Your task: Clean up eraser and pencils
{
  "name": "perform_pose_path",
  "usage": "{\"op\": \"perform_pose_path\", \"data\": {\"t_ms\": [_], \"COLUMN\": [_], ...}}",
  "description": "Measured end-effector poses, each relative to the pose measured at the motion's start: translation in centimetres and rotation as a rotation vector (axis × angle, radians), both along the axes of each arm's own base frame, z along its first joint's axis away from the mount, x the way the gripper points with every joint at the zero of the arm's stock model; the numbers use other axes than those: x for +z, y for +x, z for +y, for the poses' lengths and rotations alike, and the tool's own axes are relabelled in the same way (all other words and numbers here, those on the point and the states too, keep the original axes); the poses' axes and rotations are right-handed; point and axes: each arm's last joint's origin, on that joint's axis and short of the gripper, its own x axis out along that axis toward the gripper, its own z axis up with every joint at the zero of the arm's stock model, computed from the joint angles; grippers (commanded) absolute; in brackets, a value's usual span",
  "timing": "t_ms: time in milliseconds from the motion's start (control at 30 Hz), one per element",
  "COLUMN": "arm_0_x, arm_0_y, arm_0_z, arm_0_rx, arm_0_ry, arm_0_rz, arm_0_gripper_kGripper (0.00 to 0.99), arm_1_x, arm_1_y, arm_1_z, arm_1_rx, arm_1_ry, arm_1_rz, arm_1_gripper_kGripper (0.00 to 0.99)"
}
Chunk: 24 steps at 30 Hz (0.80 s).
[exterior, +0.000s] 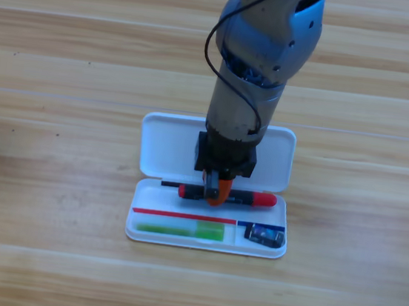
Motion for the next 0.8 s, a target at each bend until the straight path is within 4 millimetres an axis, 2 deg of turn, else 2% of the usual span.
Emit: {"op": "perform_pose_path", "data": {"t_ms": [33,100,133,167,333,400,467,533,667,800], "arm_0_x": [0.0,-0.1,-0.2,-0.3,-0.5,-0.5,-0.5,-0.5,-0.5,0.4], "arm_0_y": [0.0,0.0,0.0,-0.1,-0.2,-0.2,-0.2,-0.2,0.0,1.0], "arm_0_z": [0.0,0.0,0.0,0.0,0.0,0.0,0.0,0.0,-0.1,-0.5], "arm_0_rx": [0.0,0.0,0.0,0.0,0.0,0.0,0.0,-0.001,-0.003,-0.009], "arm_0_ry": [0.0,0.0,0.001,0.002,0.003,0.003,0.003,-0.001,-0.017,-0.076], "arm_0_rz": [0.001,0.002,0.004,0.008,0.015,0.015,0.015,0.016,0.006,-0.022], "arm_0_gripper_kGripper": [0.99,0.99,0.99,0.99,0.99,0.99,0.99,0.99,0.99,0.959], "arm_1_x": [-0.1,-0.1,-0.1,-0.1,0.1,0.8,2.4,4.9,11.1,15.7], "arm_1_y": [0.0,0.1,0.1,0.1,0.0,-0.3,-1.0,-2.1,-5.2,-8.5], "arm_1_z": [0.0,0.1,0.1,0.1,0.0,-0.5,-1.2,-2.4,-5.8,-9.6], "arm_1_rx": [0.0,-0.006,-0.009,-0.013,-0.039,-0.043,-0.047,-0.046,-0.029,-0.033], "arm_1_ry": [0.0,0.0,0.001,0.002,0.005,0.006,0.027,0.069,0.193,0.307], "arm_1_rz": [0.0,0.001,0.001,0.001,0.004,0.005,0.004,0.013,0.027,0.047], "arm_1_gripper_kGripper": [0.163,0.65,0.828,0.874,0.904,0.91,0.919,0.919,0.919,0.937]}}
